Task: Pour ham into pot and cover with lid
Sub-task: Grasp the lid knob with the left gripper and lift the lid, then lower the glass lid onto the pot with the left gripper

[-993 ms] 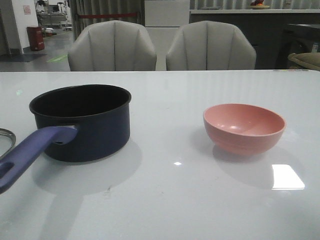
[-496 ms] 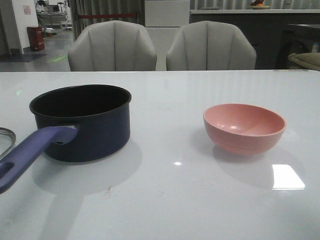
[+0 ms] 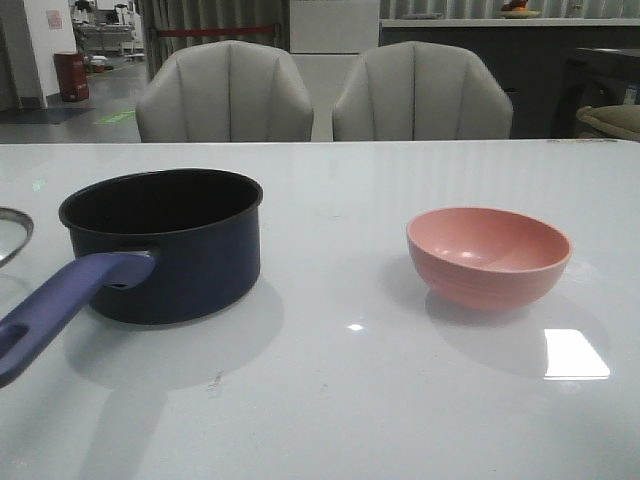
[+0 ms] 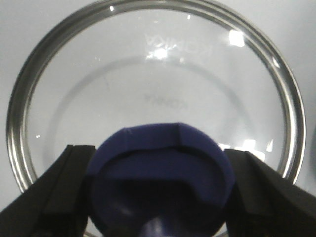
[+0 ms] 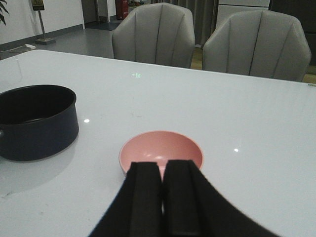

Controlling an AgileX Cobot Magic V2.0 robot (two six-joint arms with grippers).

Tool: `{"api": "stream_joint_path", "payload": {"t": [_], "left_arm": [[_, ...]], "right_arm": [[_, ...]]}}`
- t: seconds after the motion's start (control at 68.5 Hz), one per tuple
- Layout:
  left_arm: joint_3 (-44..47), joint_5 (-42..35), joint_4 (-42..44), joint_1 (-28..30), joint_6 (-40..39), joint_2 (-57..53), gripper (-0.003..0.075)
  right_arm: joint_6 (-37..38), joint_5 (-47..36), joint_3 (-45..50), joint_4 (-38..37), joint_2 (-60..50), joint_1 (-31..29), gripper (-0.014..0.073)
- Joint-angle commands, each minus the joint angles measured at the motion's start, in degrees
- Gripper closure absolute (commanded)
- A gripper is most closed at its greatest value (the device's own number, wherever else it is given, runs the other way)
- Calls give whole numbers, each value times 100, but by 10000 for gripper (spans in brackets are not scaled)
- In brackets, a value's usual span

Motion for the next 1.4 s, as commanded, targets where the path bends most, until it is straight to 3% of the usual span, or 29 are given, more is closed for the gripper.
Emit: {"api": "stream_joint_path", "payload": {"t": [0.0,0.19,0.657,0.949,1.387], "left_arm": [[-501,90,-21,-31,28,-528,510],[-1303,630,-21,-459,201,-582,515],[-2112,869,165,-2573,611,-219,515],[-2552,1538,188,-2723,611,340,515],[-2563,1383,-68,-2723,611,384,514]], "right_arm": [[-58,-457,-160,10,38,-11,437],[-58,-457,-160,10,38,-11,437],[-58,-457,-160,10,38,-11,437],[-58,-457,-160,10,38,-11,437],[-58,-457,-160,10,38,-11,437]]}}
